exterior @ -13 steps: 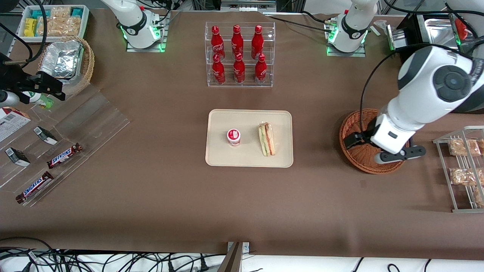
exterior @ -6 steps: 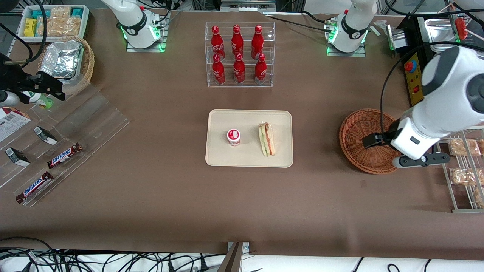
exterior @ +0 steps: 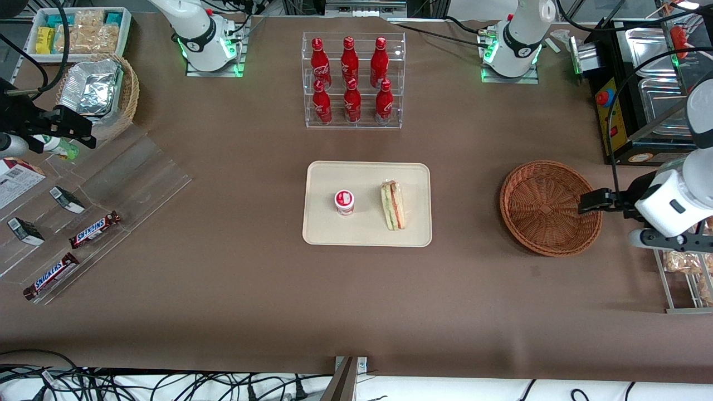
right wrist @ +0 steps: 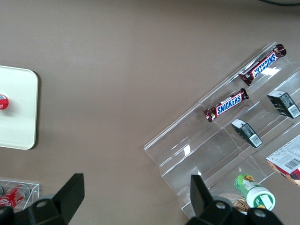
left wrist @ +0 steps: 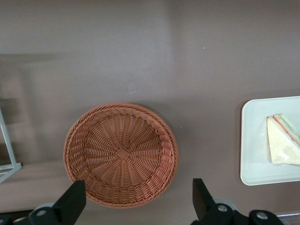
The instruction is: Place sandwich from basket to tray
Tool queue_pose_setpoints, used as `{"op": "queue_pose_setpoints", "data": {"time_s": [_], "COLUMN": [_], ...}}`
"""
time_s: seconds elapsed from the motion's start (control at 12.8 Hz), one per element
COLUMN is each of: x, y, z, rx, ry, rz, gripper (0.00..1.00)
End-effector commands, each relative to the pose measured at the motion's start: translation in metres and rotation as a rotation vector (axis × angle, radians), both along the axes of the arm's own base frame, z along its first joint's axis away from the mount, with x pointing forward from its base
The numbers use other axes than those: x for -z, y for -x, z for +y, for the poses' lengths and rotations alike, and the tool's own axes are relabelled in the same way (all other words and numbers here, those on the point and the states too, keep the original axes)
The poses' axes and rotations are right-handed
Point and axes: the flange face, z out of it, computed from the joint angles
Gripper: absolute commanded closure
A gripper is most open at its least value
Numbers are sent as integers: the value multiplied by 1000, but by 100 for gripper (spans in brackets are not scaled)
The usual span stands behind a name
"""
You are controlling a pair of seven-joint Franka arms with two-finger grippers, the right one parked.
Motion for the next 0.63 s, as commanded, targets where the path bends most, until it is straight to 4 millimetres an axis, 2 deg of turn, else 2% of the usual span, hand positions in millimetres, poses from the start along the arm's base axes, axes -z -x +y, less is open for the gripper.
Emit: {"op": "queue_pose_setpoints", "data": {"time_s": [0.0,0.16,0.55], "x": [-20,-27,-26], "y": [12,16,16], "z": [-11,-15,-12], "rx": [21,70,76], "ry": [-14,-37,-31], "rz": [7,7,7], "gripper": [0,0,0]}}
